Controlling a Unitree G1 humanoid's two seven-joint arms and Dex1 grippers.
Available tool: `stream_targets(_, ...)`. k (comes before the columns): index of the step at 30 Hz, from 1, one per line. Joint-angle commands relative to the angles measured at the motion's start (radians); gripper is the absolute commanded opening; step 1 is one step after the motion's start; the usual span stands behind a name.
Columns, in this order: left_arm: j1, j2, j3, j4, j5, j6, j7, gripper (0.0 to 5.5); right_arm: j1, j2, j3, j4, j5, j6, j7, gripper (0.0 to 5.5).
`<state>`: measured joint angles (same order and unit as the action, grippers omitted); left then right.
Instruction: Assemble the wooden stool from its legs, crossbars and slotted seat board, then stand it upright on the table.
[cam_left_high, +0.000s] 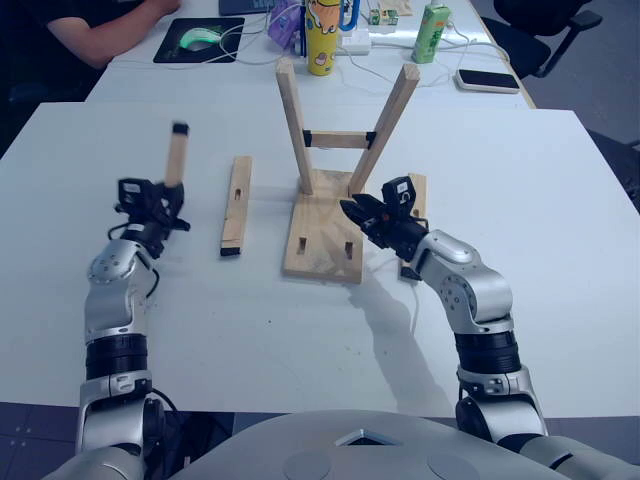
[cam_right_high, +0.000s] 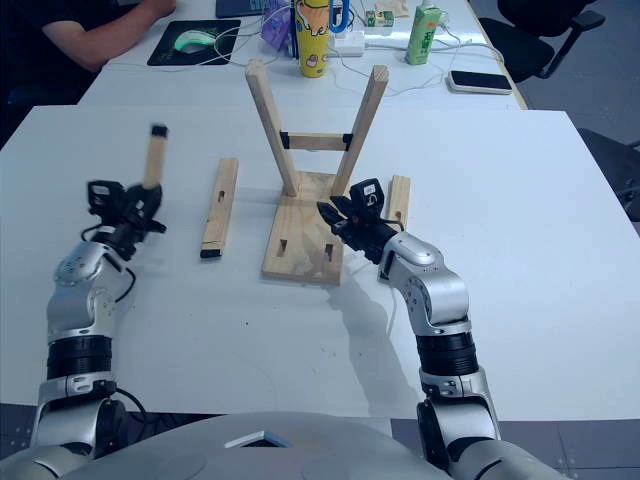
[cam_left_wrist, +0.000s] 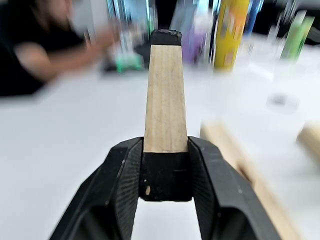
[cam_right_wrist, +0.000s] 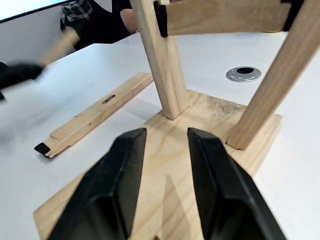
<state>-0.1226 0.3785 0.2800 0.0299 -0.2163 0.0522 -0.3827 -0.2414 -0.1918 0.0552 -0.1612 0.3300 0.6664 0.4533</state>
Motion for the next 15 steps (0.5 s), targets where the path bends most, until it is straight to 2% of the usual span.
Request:
stream_targets(1, 0.154, 0.025, -0.065, -0.185, 0.062, -0.093, -0.051, 1.34, 0.009, -0.03, -0.005, -0.012, 0.02, 0.02, 0.025, 1.54)
stream_targets(3, 0.208, 0.025, -0.092, -0.267, 0.082, -0.115, -0.06, 1.34, 0.016, -0.007, -0.048, -0.042, 0.115, 0.074, 0.05, 1.71)
stream_targets(5, 0.219, 0.023, -0.126, -0.318, 0.087, -0.118, -0.074, 1.34, 0.025, 0.045, -0.134, -0.09, 0.304, 0.181, 0.066, 1.87)
stream_targets(9, 0.19, 0.004, -0.205, -0.37, 0.083, -0.097, -0.094, 1.34, -0.001, 0.113, -0.254, -0.096, 0.572, 0.313, 0.019, 2.53)
stream_targets(12, 0.166, -0.011, -0.26, -0.38, 0.083, -0.083, -0.101, 1.34, -0.039, 0.164, -0.308, -0.074, 0.669, 0.327, -0.069, 2.96)
stream_targets(15, 0.163, -0.025, -0.307, -0.381, 0.091, -0.075, -0.101, 1.34, -0.066, 0.2, -0.316, -0.067, 0.724, 0.325, -0.129, 3.0)
